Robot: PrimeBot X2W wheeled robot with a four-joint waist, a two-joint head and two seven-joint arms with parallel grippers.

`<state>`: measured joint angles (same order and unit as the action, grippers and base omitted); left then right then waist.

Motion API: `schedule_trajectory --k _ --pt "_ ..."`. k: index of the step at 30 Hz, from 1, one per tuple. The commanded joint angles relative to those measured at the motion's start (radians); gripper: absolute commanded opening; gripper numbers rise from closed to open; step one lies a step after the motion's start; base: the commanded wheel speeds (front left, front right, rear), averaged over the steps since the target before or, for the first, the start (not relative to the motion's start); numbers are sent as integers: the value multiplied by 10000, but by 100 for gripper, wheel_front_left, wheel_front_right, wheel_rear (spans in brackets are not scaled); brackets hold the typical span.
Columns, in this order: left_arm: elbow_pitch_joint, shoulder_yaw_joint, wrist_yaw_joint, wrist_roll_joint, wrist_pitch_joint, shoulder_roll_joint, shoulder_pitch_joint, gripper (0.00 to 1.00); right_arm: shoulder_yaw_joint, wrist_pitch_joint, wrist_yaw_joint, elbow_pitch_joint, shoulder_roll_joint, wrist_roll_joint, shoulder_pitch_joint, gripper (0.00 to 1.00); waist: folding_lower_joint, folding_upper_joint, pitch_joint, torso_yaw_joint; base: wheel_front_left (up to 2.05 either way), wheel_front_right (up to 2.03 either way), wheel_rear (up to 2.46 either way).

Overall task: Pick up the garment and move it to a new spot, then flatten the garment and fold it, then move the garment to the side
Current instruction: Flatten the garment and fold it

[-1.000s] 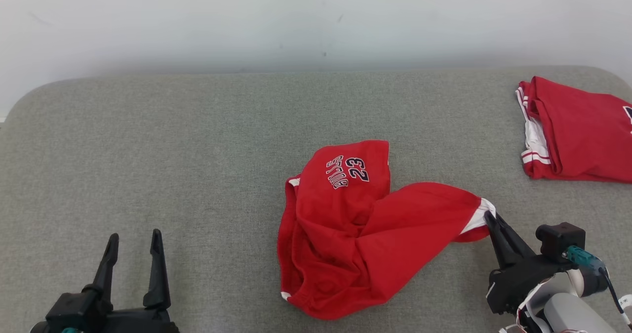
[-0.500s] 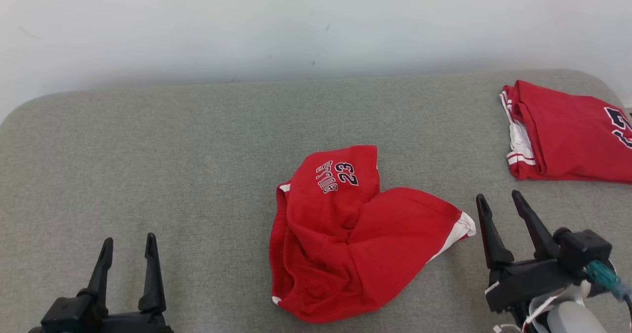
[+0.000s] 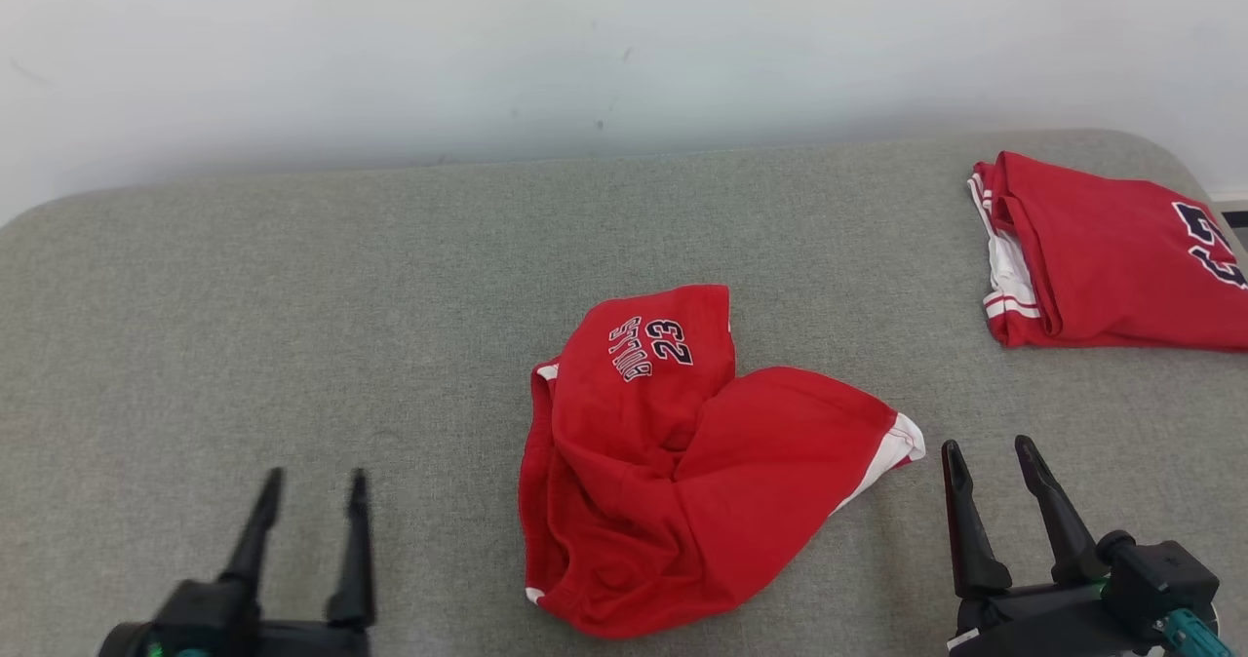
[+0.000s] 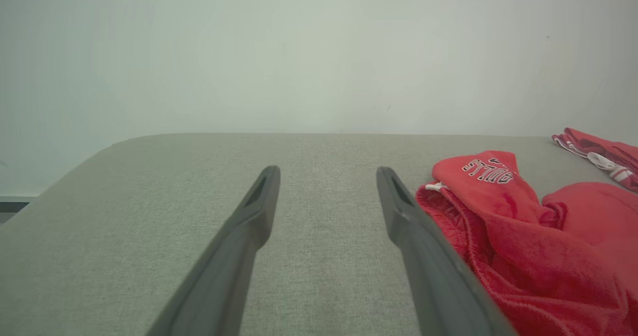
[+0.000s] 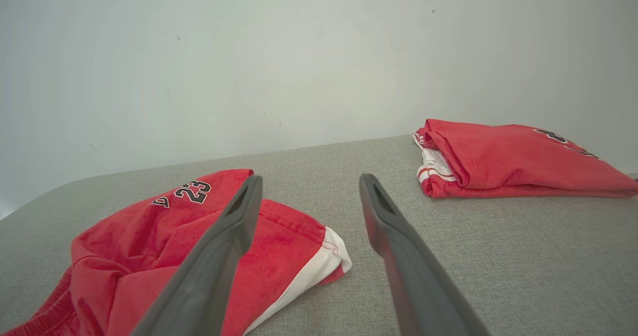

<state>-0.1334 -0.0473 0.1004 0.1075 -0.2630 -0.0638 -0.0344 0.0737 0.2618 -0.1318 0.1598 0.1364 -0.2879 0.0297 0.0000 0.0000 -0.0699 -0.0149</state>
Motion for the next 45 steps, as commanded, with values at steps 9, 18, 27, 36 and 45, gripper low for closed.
schedule_trajectory --k 9,18,27,36,45 --pt "-789 3083 287 -188 60 -799 -574 100 201 40 29 128 106 41 257 100 0 0 -34 -109 0 0 0" --pt "-1776 5573 287 1019 705 -1691 -1120 100 300 40 27 261 142 -87 368 100 0 0 -210 -554 0 0 0" --pt "-2566 6099 288 1786 879 -1717 -1442 0 114 41 29 221 122 -85 281 100 0 0 -216 -742 0 0 0" --pt "-2094 5474 8 2371 317 -1580 -1342 0 -22 41 27 235 132 -51 68 100 0 0 47 92 0 0 0" --pt "-1302 5228 -386 2643 391 -1960 -392 0 -47 24 29 351 88 -21 251 100 0 0 -118 675 0 0 0"
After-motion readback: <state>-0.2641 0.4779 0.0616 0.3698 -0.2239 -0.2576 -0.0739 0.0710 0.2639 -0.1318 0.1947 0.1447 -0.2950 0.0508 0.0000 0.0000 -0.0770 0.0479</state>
